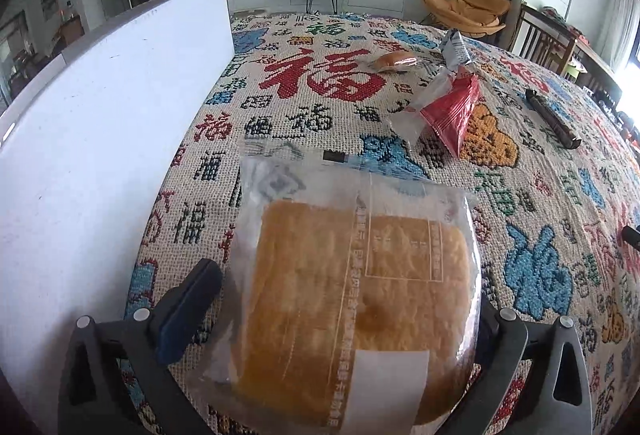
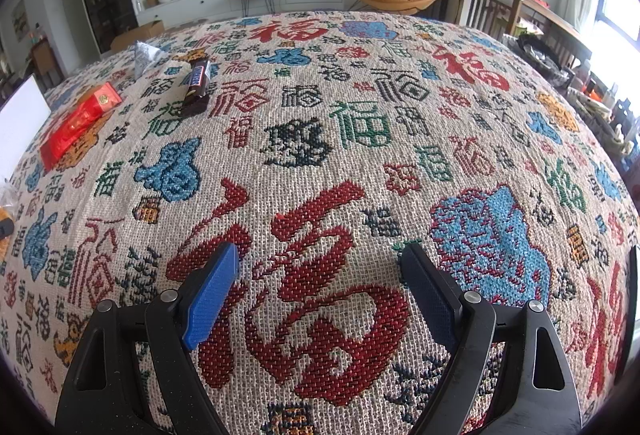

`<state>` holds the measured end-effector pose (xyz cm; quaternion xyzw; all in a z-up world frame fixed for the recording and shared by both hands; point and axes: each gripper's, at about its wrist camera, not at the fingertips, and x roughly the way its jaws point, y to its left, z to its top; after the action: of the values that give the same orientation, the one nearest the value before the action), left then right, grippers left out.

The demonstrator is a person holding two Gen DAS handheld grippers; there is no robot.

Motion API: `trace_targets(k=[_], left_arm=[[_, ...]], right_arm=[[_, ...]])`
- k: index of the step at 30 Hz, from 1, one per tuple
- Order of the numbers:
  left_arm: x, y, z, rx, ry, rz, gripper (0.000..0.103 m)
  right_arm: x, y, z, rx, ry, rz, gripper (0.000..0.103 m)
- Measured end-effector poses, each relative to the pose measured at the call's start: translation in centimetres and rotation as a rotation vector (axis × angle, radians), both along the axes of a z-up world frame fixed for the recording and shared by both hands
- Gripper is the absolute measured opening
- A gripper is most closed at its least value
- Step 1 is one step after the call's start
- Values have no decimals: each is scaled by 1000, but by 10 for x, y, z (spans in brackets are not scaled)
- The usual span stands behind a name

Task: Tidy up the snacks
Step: 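Hold the bread in the left gripper while the right moves to the Snickers bar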

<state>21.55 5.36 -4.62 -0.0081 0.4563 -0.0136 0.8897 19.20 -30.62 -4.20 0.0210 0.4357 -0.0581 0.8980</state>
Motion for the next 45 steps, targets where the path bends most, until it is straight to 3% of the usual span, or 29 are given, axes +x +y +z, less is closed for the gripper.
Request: trace_targets(k=[36, 45], left_arm=[[0, 0, -2, 4, 0, -3, 103], [-1, 0, -2, 3, -1, -3, 103]], right_arm=[[0, 0, 0, -1, 0, -1, 86], [3, 0, -1, 14, 8, 5, 92]])
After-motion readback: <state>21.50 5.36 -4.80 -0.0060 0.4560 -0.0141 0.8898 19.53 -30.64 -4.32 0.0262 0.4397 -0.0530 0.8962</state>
